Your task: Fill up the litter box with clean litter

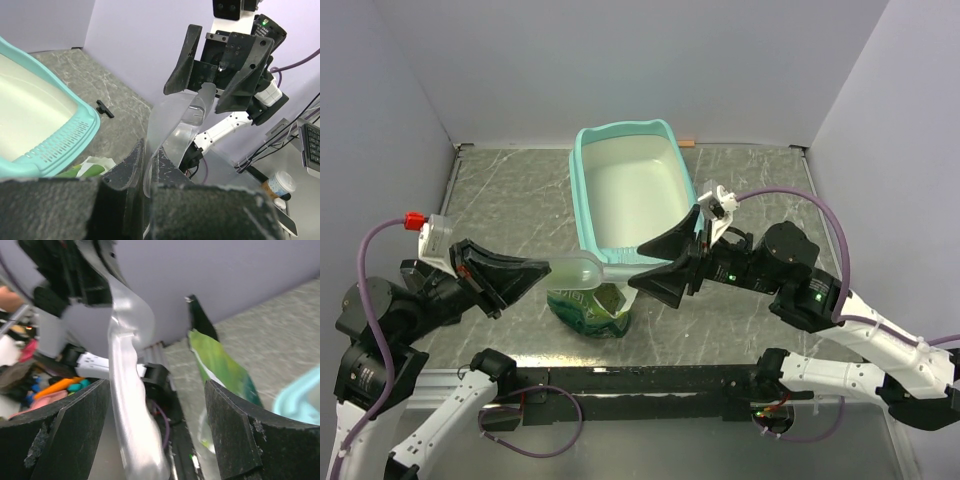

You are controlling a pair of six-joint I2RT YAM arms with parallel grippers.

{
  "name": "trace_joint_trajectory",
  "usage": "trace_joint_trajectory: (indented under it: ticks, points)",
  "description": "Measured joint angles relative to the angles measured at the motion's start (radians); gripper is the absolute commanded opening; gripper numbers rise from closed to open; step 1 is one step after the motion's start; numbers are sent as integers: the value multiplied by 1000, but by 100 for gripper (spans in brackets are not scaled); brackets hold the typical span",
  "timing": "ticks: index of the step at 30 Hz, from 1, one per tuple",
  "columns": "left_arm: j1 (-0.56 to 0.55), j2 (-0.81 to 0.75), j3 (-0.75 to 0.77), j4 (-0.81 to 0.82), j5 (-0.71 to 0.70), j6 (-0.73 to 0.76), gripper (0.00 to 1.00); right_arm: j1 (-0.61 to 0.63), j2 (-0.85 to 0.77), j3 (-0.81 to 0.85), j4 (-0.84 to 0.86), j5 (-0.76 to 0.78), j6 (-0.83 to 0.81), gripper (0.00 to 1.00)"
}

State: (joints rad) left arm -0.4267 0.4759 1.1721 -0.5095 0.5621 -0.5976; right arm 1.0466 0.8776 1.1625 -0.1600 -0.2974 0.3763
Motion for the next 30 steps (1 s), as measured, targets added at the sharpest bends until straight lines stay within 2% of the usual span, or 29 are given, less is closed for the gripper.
trace_joint_trajectory:
  ticks: [9,17,22,30]
  points:
    - [0,-13,-51,17,5,-10,1,-4,9,-28,120,-152,77,73]
    - [0,-28,-55,35,-1,-9,1,-6,13,-53,131,-167,91,72]
    - [0,-28,-55,35,-1,-10,1,-6,11,-78,130,-165,90,60]
    - [0,-28,-55,34,0,-9,1,-6,-15,-89,138,-155,87,51]
